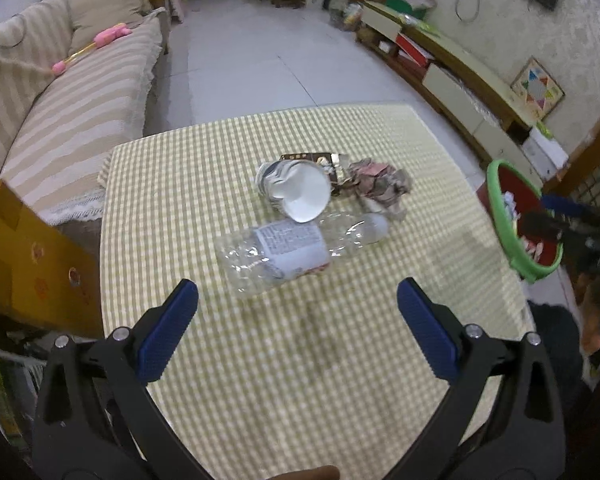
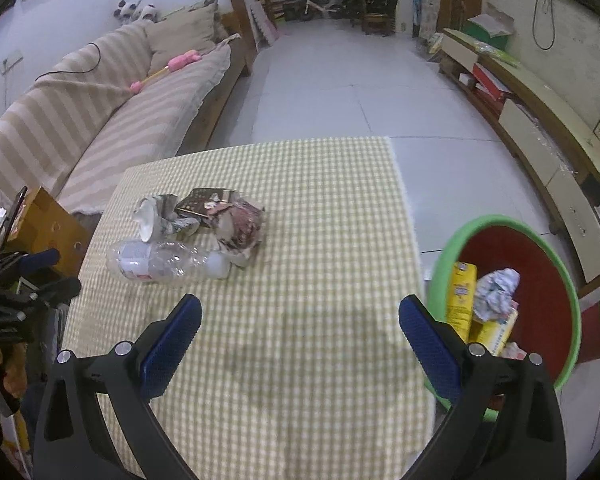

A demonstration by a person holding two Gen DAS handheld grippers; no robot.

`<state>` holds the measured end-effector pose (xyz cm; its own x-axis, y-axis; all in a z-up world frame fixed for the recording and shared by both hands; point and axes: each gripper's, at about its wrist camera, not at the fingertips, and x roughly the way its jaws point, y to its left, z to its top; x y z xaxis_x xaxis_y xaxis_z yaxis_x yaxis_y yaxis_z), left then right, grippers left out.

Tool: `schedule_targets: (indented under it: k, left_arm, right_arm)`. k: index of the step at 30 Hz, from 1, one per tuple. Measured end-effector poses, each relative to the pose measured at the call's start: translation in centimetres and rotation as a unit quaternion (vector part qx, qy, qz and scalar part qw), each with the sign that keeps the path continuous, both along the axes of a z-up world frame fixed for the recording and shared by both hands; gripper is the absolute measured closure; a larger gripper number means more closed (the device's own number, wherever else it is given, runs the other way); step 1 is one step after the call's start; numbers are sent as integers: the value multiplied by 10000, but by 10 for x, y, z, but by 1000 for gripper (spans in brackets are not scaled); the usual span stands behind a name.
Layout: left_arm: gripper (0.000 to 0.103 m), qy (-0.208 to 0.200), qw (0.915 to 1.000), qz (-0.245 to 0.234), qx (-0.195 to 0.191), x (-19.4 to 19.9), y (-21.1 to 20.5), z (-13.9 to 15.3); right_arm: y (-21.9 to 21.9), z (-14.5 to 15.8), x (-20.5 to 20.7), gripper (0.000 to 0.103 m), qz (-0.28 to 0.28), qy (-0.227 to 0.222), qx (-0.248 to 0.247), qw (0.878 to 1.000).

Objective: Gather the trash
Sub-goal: 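Move both open tools back over the table toward the bottle and cup, then grasp the clear plastic bottle with the left tool while the right tool grasps the pink crumpled wrapper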

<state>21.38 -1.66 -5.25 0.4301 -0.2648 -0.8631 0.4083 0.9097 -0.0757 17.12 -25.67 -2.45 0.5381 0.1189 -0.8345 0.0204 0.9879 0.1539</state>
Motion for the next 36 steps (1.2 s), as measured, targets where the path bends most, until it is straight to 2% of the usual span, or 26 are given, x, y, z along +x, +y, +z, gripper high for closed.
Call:
schedule_targets:
  k: [8, 13, 22, 24, 26, 29, 31, 35, 36]
  left_arm:
    - [5, 47, 9981, -512, 341, 29, -4, -25]
    - [5, 86, 9941, -924, 560, 48, -15, -41]
    - [6, 381, 9874, -1412, 598, 69, -26, -71]
    - [8, 448, 9866, -1465, 560, 67, -27, -77]
    - [8, 369, 9859, -1518, 604, 64, -28, -79]
    - [9, 363, 9868, -1482, 542, 63, -28, -79]
    - [9, 347, 9868, -1484, 552, 60, -30, -81]
    - [10, 259, 9858, -1514, 681, 53, -34, -82]
    - [11, 279, 9860, -1507, 658, 51, -34, -82]
  right_arm:
    - [22, -19, 46, 8, 150, 223, 27, 9996]
    - [36, -35, 73, 8, 243, 354, 3, 9991]
    - [52, -70, 114, 8, 351, 664, -54, 9972]
    - [55, -77, 120, 12, 399, 725, -89, 9965]
    - [56, -84, 125, 22, 440, 824, -56, 9956]
    - [57, -94, 130, 30, 489, 928, 35, 9945]
    - [59, -102, 132, 33, 546, 989, 124, 9935]
    - [65, -103, 128, 59, 686, 1010, 159, 9924]
    - [66, -100, 125, 60, 704, 965, 116, 9928]
